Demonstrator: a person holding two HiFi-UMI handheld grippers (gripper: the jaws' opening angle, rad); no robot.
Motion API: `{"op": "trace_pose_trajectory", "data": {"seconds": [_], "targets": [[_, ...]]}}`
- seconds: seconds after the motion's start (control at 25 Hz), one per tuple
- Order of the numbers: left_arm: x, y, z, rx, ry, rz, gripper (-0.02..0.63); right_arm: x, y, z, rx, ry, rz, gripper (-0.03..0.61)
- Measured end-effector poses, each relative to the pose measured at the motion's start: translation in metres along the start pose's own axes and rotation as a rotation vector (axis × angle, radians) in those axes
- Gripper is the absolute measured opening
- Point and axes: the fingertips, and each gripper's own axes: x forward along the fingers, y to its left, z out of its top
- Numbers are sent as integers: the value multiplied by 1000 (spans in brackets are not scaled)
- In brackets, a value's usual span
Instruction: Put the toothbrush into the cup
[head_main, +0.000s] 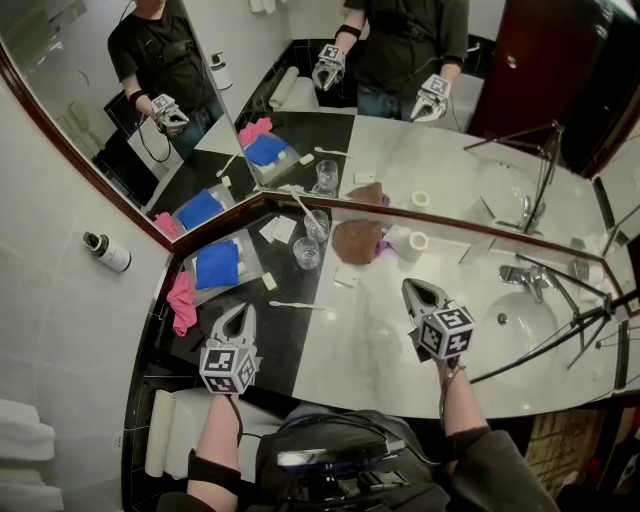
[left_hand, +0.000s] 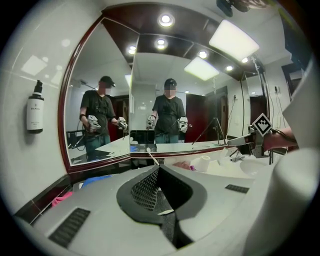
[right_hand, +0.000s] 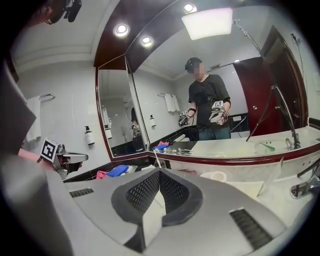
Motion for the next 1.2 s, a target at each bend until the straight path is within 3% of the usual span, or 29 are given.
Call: {"op": "trace_pose_trajectory", "data": {"seconds": [0.52, 1.0, 1.2], "targets": [[9, 1, -7, 4, 11, -49, 0, 34, 22, -3, -71, 55, 8, 20], [38, 46, -6, 8, -7, -88, 0, 148, 55, -3, -230, 200, -20, 50], [57, 59, -4, 30, -17, -88, 0, 206, 72, 10, -328, 257, 4, 118]]}}
